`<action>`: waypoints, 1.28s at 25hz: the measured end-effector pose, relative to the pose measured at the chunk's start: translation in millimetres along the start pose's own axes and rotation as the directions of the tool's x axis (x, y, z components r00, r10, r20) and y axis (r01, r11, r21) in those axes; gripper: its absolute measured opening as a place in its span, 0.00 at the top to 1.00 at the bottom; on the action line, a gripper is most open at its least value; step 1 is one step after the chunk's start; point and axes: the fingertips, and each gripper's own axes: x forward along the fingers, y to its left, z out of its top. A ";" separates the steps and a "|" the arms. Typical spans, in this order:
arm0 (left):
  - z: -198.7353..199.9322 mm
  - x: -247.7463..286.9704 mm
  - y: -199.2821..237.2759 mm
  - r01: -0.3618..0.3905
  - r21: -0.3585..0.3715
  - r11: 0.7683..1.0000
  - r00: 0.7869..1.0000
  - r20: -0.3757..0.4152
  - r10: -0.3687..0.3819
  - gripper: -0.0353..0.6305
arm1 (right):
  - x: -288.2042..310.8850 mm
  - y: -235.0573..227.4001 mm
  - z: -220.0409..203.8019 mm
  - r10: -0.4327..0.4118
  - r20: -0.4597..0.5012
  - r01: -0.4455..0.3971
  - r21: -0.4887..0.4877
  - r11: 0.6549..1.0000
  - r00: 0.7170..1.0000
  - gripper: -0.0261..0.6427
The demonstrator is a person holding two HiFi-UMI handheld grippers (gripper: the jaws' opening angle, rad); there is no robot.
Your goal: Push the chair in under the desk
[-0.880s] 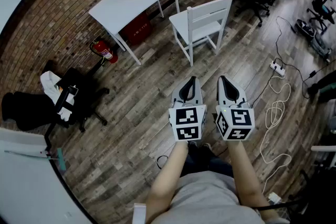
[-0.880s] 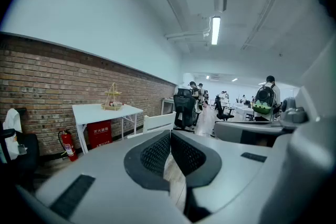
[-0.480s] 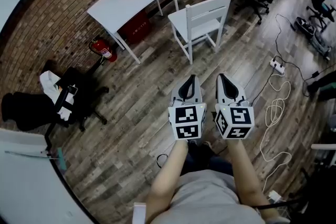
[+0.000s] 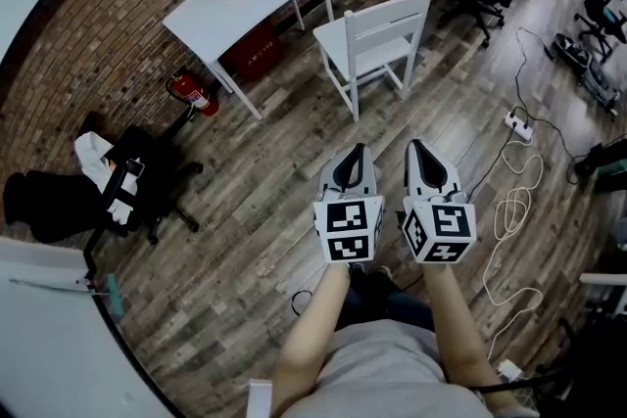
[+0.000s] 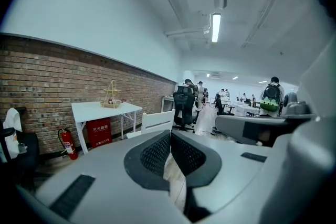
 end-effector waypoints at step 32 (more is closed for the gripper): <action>13.3 124.6 15.5 -0.013 0.019 1.000 0.999 -0.050 0.014 0.92 | 108.8 -72.3 15.0 0.054 -0.019 -0.053 0.075 0.996 0.998 0.94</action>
